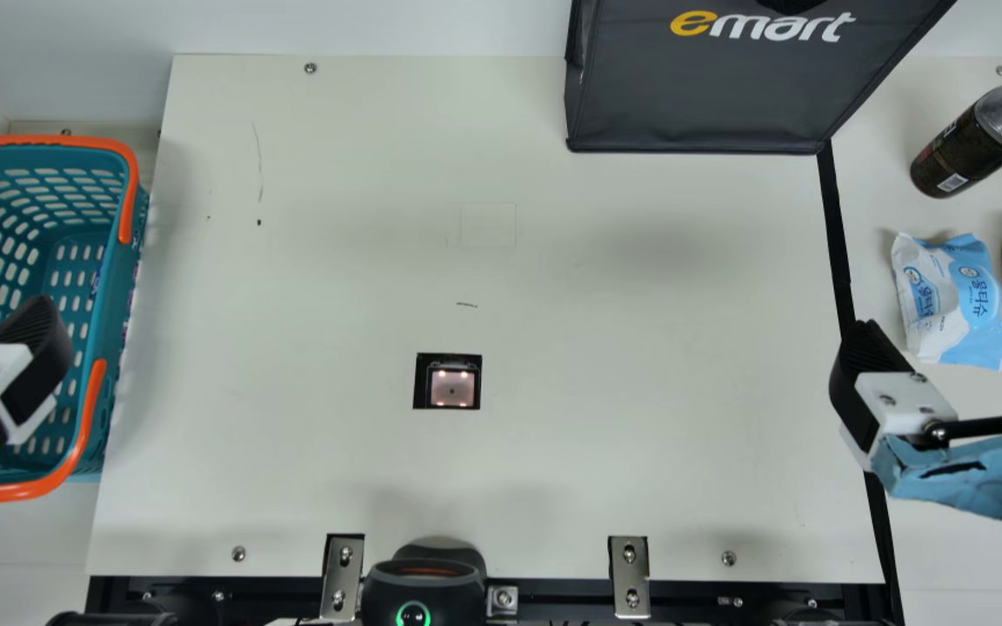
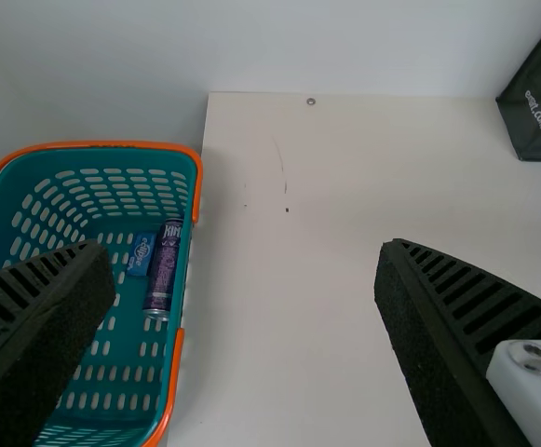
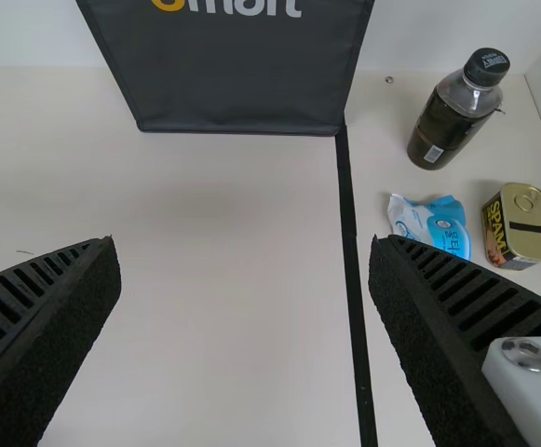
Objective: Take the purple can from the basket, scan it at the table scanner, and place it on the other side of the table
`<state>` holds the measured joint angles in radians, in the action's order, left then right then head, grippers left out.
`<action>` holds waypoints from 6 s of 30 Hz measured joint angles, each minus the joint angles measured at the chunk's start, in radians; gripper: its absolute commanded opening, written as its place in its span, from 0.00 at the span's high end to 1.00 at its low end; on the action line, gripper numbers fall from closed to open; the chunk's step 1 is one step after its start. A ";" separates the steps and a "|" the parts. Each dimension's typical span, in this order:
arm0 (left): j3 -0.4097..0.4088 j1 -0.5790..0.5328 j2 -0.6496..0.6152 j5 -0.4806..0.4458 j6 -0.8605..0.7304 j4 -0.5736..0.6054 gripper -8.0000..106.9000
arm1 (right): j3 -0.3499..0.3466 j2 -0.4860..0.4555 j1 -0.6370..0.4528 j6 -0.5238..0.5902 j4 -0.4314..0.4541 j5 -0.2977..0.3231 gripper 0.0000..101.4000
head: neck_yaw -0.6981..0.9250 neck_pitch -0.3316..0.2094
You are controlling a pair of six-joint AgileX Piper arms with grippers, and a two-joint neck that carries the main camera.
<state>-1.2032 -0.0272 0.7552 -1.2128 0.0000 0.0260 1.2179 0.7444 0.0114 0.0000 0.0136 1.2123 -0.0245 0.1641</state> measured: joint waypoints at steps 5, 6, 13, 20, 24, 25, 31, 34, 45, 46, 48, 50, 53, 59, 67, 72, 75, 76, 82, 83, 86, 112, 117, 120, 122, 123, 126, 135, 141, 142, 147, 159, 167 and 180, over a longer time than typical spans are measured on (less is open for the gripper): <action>0.000 0.000 0.000 0.000 0.000 0.000 0.15 | 0.000 0.000 0.000 0.000 0.000 0.000 0.06 | 0.052 0.000; 0.000 0.000 0.000 0.000 0.000 0.000 0.15 | 0.000 0.000 0.000 0.000 0.000 0.000 0.06 | 0.074 -0.002; 0.000 0.000 0.000 0.000 0.000 0.000 0.15 | 0.000 0.000 0.000 0.000 0.000 0.000 0.06 | 0.230 -0.002; 0.000 0.000 0.000 0.000 0.000 0.000 0.15 | 0.000 0.000 0.000 0.000 0.000 0.001 0.06 | 0.342 -0.002; 0.000 0.000 0.000 0.000 0.000 0.000 0.15 | 0.000 0.000 0.000 0.000 0.000 0.000 0.06 | 0.342 -0.002; 0.000 0.000 0.000 0.000 0.000 0.000 0.15 | 0.000 0.000 0.000 0.000 0.000 0.000 0.06 | 0.344 0.000; 0.000 0.020 0.009 0.006 0.020 -0.006 0.15 | 0.000 0.000 0.000 0.000 0.000 0.000 0.06 | 0.344 0.000; 0.000 0.056 0.021 0.013 0.053 -0.020 0.15 | 0.000 0.000 0.000 0.000 0.000 0.000 0.06 | 0.344 0.000; 0.012 0.252 0.059 0.045 0.194 -0.077 0.15 | 0.000 0.000 0.000 0.000 0.000 0.000 0.06 | 0.342 -0.002; 0.014 0.271 0.061 0.050 0.199 -0.082 0.15 | 0.000 0.000 0.000 0.000 0.000 0.000 0.06 | 0.342 0.000; 0.022 0.311 0.070 0.056 0.207 -0.083 0.15 | 0.000 0.000 0.000 0.000 0.000 0.000 0.06 | 0.344 0.000; 0.028 0.344 0.079 0.063 0.199 -0.074 0.15 | 0.000 0.000 0.000 0.000 0.000 0.000 0.06 | 0.344 0.000; 0.032 0.389 0.107 0.071 0.157 -0.046 0.15 | 0.000 0.000 0.000 0.000 0.000 0.000 0.06 | 0.344 -0.002; 0.007 0.496 0.200 0.093 0.014 0.042 0.15 | 0.000 0.000 0.000 0.000 0.000 0.000 0.06 | 0.344 0.000; -0.057 0.648 0.362 0.101 -0.252 0.158 0.15 | 0.000 0.000 0.000 0.000 0.000 0.000 0.06 | 0.342 -0.002; -0.094 0.715 0.454 0.101 -0.411 0.204 0.15 | 0.000 0.000 0.000 0.000 0.000 0.000 0.06 | 0.342 0.000; -0.112 0.736 0.508 0.103 -0.492 0.221 0.15 | 0.000 0.000 0.000 0.000 0.000 0.000 0.06 | 0.342 0.000; -0.115 0.740 0.524 0.102 -0.517 0.224 0.15 | 0.000 0.000 0.000 0.000 0.000 0.000 0.06 | 0.344 0.000; -0.128 0.747 0.610 0.123 -0.636 0.239 0.15 | 0.000 0.000 0.000 0.000 0.000 0.000 0.06 | 0.342 -0.002; -0.128 0.747 0.625 0.125 -0.647 0.241 0.15 | 0.000 0.000 0.000 0.000 0.000 0.000 0.06 | 0.344 0.000; -0.128 0.743 0.664 0.135 -0.682 0.244 0.15 | 0.000 0.000 0.000 0.000 0.000 0.000 0.06 | 0.342 0.000; -0.087 0.677 0.985 0.301 -0.815 0.225 0.15 | 0.000 0.000 0.000 0.000 0.000 0.001 0.06 | 0.344 0.000; -0.089 0.675 1.034 0.313 -0.838 0.236 0.15 | 0.000 0.000 0.000 0.000 0.000 0.001 0.06 | 0.344 -0.002; -0.095 0.679 1.060 0.311 -0.855 0.248 0.15 | 0.000 0.000 0.000 0.000 0.000 0.001 0.06 | 0.344 -0.002; -0.099 0.683 1.075 0.306 -0.869 0.259 0.15 | 0.000 0.000 0.000 0.000 0.000 0.001 0.06 | 0.344 0.000; -0.102 0.686 1.084 0.301 -0.874 0.270 0.15 | 0.000 0.000 0.000 0.000 0.000 0.001 0.06 | 0.344 0.000; -0.106 0.692 1.104 0.289 -0.897 0.289 0.15 | 0.000 0.000 0.000 0.000 0.000 0.001 0.06 | 0.344 0.000; -0.112 0.714 1.140 0.253 -0.954 0.352 0.15 | 0.000 0.000 0.000 0.000 0.000 0.000 0.06 | 0.344 -0.002; -0.118 0.726 1.160 0.236 -0.971 0.377 0.15 | 0.000 0.000 0.000 0.000 0.000 0.000 0.06 | 0.342 0.000; -0.120 0.727 1.162 0.233 -0.975 0.380 0.15 | 0.000 0.000 0.000 0.000 0.000 0.000 0.06 | 0.342 0.000; -0.118 0.733 1.181 0.231 -0.996 0.398 0.15 | 0.000 0.000 0.000 0.000 0.000 0.000 0.06 | 0.342 0.000; -0.071 0.749 1.239 0.266 -1.057 0.427 0.15 | 0.000 0.000 0.000 0.000 0.000 0.000 0.06 | 0.342 0.000; -0.051 0.750 1.275 0.274 -1.100 0.446 0.15 | 0.000 0.000 0.000 0.000 0.000 0.000 0.06 | 0.344 0.000; -0.090 0.717 1.350 0.276 -1.084 0.432 0.15 | 0.000 0.000 0.000 0.000 0.000 0.001 0.06 | 0.342 0.000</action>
<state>-1.2933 0.6894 2.1047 -0.9363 -1.0841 0.4579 1.2179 0.7444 0.0114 0.0000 0.0136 1.2131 0.3175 0.1641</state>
